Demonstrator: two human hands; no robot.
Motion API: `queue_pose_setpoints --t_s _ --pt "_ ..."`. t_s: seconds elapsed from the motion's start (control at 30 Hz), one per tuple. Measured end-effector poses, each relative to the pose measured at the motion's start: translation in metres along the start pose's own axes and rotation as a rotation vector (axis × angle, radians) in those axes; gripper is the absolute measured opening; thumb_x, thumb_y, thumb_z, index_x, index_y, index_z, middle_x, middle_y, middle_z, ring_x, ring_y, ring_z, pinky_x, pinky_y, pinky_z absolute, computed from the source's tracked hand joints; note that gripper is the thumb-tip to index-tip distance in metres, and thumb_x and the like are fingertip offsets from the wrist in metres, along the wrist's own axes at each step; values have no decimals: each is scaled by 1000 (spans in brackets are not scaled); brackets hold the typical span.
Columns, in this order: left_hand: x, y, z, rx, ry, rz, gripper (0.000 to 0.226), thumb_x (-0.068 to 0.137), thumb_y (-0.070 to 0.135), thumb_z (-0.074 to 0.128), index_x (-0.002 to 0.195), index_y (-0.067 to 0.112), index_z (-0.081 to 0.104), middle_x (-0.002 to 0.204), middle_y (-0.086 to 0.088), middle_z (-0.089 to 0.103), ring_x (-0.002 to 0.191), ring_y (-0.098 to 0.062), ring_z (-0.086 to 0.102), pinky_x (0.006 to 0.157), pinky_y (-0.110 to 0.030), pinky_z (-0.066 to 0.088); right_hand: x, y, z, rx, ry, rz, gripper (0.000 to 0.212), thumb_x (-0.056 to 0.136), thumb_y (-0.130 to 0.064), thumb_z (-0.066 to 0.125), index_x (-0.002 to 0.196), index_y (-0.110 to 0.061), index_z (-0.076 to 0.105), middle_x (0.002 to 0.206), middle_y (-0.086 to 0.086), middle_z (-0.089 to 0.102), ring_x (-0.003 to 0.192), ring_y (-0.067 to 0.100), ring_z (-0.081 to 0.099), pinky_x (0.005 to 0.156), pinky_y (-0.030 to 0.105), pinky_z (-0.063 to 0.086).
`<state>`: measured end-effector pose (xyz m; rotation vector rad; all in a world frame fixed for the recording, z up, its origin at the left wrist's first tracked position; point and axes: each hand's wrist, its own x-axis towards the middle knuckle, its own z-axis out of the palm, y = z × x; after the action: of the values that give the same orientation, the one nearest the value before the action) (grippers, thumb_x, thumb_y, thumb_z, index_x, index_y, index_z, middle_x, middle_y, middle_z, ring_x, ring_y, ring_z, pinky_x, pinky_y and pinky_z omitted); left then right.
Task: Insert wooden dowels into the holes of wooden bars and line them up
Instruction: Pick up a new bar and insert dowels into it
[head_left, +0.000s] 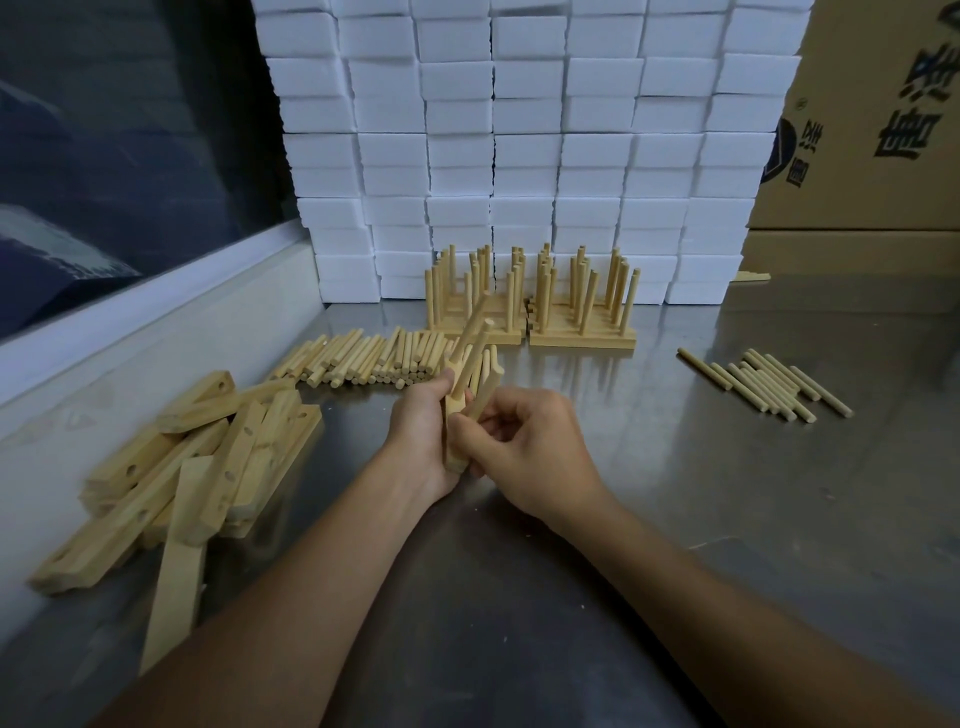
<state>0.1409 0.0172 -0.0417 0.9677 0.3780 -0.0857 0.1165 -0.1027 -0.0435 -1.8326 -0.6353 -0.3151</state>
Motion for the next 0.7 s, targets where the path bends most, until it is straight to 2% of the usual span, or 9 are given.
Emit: queue_pose_setpoints --t_s 0.13,0.2,0.27,0.33,0.37,0.43,0.5,0.6,0.7 --pt "-3 -1 0 37 -4 -3 33 99 43 46 95 12 55 74 -10 56 53 -26 61 39 -23 41 -1 2 4 40 37 55 27 88 -20 74 71 -1 65 56 7 68 49 17 67 50 38 57" --pt "-4 -1 1 53 12 -2 35 99 44 47 97 10 55 71 -9 53 42 -23 56 33 -20 37 -1 2 7 19 74 80 30 87 -20 74 66 -3 61 52 7 65 46 16 64 47 36 55" --pt "-3 -1 1 54 33 8 37 99 42 48 106 7 58 79 -10 55 49 -23 56 35 -23 40 0 0 10 5 108 96 32 87 -20 74 65 -2 59 53 9 65 48 21 65 48 43 55" --pt "-2 0 0 45 30 5 36 98 43 48 105 10 60 86 -11 60 61 -24 62 49 -27 47 1 -1 9 -17 84 78 29 88 -21 73 69 -2 63 59 12 66 54 26 66 54 48 56" --pt "-2 0 0 35 21 9 34 98 42 48 104 11 61 90 -12 60 67 -26 64 59 -31 48 1 -2 8 -33 54 59 27 89 -22 73 72 -3 65 63 11 67 58 27 66 57 49 56" --pt "-1 0 0 16 27 45 33 98 38 48 105 10 63 98 -12 57 77 -29 61 68 -36 47 1 -3 2 -60 -8 31 21 91 -22 71 80 -4 70 69 10 69 63 27 66 62 48 56" --pt "2 1 -1 18 49 60 33 98 36 50 97 8 67 90 -10 60 74 -27 60 64 -34 50 1 -5 -3 -99 -63 -12 14 93 -20 69 87 -7 72 72 7 69 65 23 65 64 47 55" --pt "3 0 -3 -10 35 43 37 98 35 51 78 9 68 70 -6 62 60 -22 64 50 -29 55 2 -8 -6 -172 -139 -61 11 94 -16 66 93 -7 72 77 4 69 70 19 64 70 44 54" --pt "2 0 -3 -4 3 30 36 99 35 49 82 10 68 72 -5 63 61 -21 64 48 -26 53 5 -7 -10 -181 -210 -61 8 94 -10 63 96 -8 71 81 -4 67 75 11 63 75 38 55"
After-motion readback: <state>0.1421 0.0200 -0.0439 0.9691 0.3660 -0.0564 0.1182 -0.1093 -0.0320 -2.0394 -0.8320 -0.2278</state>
